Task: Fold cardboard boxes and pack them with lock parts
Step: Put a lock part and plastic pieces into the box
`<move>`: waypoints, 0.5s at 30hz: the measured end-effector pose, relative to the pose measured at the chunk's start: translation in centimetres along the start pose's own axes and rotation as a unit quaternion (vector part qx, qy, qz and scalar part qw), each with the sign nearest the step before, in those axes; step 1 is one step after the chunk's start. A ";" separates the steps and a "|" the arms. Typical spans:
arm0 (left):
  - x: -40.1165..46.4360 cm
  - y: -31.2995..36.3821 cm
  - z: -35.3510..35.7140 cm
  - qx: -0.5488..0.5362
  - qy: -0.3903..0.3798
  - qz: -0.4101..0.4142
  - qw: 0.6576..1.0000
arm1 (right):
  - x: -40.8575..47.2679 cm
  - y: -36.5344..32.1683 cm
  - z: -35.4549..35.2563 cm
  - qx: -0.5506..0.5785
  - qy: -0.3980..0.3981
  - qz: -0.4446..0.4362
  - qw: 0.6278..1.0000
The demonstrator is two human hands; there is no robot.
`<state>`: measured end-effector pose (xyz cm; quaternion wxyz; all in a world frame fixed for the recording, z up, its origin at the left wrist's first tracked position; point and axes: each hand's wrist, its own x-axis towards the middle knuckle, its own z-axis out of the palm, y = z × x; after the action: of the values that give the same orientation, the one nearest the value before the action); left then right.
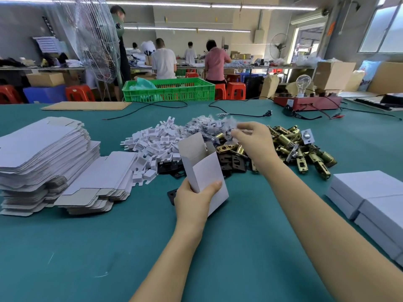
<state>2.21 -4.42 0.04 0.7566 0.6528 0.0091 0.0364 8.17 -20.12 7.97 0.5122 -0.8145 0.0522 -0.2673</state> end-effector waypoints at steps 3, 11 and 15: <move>-0.4 0.4 0.1 -0.002 -0.030 0.001 1.000 | -1.9 -0.9 -3.5 0.124 0.101 0.048 0.986; -1.1 0.5 0.4 0.022 -0.115 0.008 0.993 | -4.0 -0.3 -7.1 0.225 0.077 0.130 0.963; -1.2 0.4 0.4 0.024 -0.129 0.014 0.991 | -3.5 0.7 -6.4 0.171 0.074 0.123 0.975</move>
<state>1.05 -4.83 0.50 0.7352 0.6698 -0.0971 -0.0375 2.15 -24.35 8.16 0.6679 -0.6797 0.1437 -0.2668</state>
